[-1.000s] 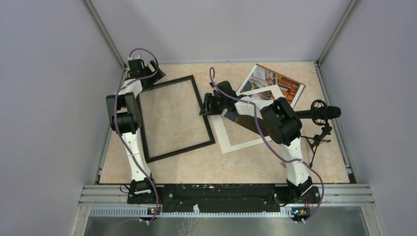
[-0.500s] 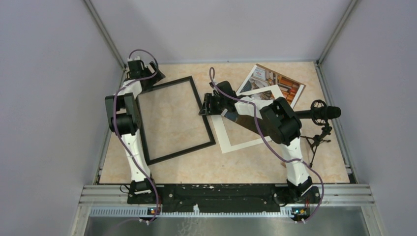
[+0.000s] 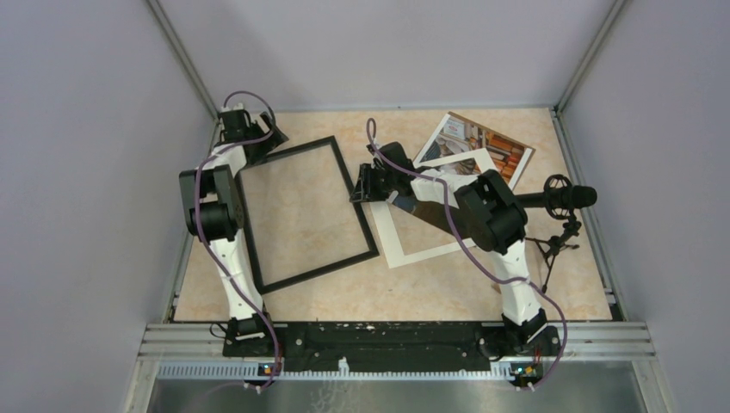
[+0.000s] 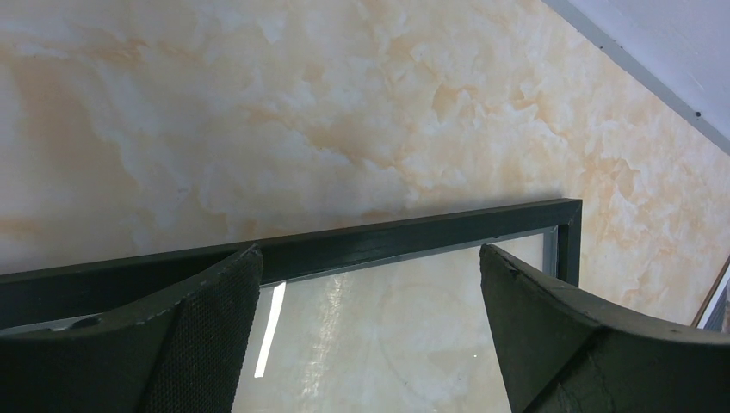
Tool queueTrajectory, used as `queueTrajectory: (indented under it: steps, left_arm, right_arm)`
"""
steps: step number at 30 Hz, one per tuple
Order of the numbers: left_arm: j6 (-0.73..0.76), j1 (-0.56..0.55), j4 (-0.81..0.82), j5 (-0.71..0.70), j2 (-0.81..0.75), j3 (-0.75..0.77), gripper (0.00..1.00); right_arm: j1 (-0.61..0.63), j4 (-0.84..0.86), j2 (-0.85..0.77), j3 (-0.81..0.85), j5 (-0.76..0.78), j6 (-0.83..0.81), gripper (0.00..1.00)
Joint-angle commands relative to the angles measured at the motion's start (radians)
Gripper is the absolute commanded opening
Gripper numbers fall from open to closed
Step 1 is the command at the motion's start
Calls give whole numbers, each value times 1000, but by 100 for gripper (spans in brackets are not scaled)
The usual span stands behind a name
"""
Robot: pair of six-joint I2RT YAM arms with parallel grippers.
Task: Put the photo into the frame
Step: Adjust the photo frame at the center of the board.
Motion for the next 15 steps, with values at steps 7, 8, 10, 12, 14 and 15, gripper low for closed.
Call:
queueTrajectory:
  steps: [7,8,10,12,14,15]
  left_arm:
    - [6,20,-38,28,-68,1,98]
    - [5,19,-46,27,-66,1,98]
    - [3,20,-59,19,-70,-8,98]
    - [-3,23,-81,6,-77,-20,99]
    - [-12,27,-87,2,-75,-28,98]
    - [-14,28,-88,8,-72,-28,98]
  right_arm:
    - [-2,-112,55,73,69,-28,36]
    - [-2,-115,58,78,67,-29,36]
    - [0,-120,65,86,67,-30,36]
    - [2,-125,67,90,67,-30,36]
    - [2,-122,67,89,63,-30,36]
    - [2,-120,67,90,61,-30,36]
